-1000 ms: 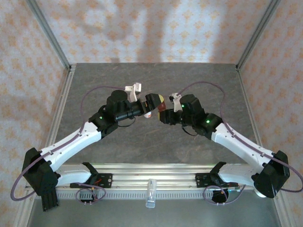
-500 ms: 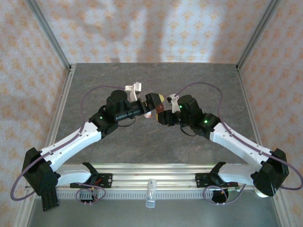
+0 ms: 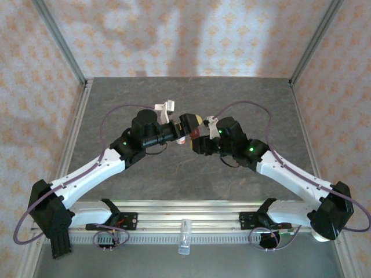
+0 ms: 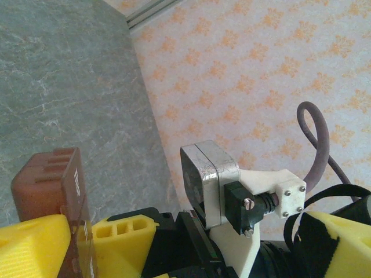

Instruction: Sort the pills into containers

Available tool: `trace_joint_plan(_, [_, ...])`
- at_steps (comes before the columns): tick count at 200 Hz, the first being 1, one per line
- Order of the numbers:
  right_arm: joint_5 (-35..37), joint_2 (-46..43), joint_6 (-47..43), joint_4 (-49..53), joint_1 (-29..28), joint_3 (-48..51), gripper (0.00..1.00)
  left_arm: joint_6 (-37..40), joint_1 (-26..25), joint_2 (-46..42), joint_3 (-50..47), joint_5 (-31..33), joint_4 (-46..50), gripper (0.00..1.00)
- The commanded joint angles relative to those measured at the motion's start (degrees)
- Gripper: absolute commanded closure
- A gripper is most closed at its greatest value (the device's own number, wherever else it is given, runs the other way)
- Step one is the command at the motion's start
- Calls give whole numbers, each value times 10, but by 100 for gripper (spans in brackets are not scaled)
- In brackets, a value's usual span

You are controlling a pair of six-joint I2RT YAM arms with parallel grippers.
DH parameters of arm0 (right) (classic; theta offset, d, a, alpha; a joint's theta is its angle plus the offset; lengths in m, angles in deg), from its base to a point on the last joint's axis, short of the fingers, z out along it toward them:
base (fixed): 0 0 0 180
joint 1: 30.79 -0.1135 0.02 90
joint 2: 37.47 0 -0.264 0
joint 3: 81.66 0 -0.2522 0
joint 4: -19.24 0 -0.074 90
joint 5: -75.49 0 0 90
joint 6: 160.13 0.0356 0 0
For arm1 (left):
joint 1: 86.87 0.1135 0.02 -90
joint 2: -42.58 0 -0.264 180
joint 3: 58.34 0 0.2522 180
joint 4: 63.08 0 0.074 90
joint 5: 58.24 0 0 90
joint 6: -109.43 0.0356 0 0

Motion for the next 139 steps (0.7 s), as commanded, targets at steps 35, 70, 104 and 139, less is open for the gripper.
trace_joint_plan(35, [-4, -7, 0, -16, -10, -19, 73, 18, -10, -2, 22, 17, 5, 0])
trace_joint_plan(70, [-2, -5, 0, -17, -14, -18, 74, 19, -14, 5, 27, 18, 0, 0])
trace_joint_plan(104, [0, -1, -3, -18, -16, -16, 74, 18, -28, 19, 45, 21, -10, 0])
trace_joint_plan(139, [6, -4, -2, -20, -17, -10, 75, 18, -47, 35, 72, 24, -20, 0])
